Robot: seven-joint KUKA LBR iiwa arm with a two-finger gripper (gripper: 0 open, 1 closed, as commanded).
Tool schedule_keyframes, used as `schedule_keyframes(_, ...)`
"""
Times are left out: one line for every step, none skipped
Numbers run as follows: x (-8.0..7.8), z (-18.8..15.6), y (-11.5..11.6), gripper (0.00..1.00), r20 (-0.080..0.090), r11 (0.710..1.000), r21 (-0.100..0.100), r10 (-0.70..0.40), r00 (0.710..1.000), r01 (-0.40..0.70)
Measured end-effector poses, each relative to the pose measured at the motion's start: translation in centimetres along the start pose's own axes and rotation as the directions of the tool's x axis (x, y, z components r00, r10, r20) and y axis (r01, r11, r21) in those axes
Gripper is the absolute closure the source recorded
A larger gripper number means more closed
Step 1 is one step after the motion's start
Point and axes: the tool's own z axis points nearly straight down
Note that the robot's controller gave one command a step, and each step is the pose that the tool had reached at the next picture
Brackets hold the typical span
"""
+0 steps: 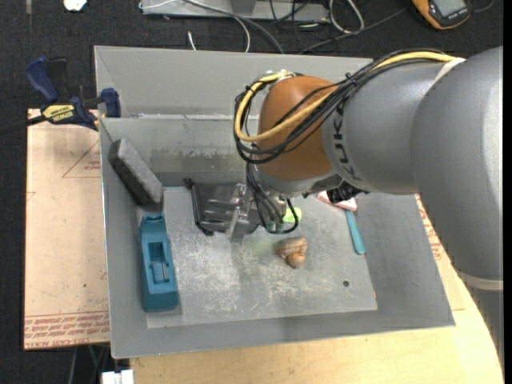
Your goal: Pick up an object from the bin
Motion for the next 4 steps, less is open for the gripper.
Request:
schedule_keyframes(0.0, 0.0, 0.0, 1.0, 0.0, 1.0, 0.0, 0.0, 1.0, 0.0)
schedule_keyframes(-1.2, 3.4, 3.4, 1.0, 0.01, 0.99, -0.001, -0.14, 0.99, 0.14)
schedule_keyframes(-1.3, 5.6, 4.0, 1.0, 0.007, 0.975, -0.009, -0.222, 0.975, 0.222)
schedule_keyframes(-2.6, 0.2, 3.9, 1.0, -0.001, 0.973, -0.002, -0.232, 0.973, 0.232)
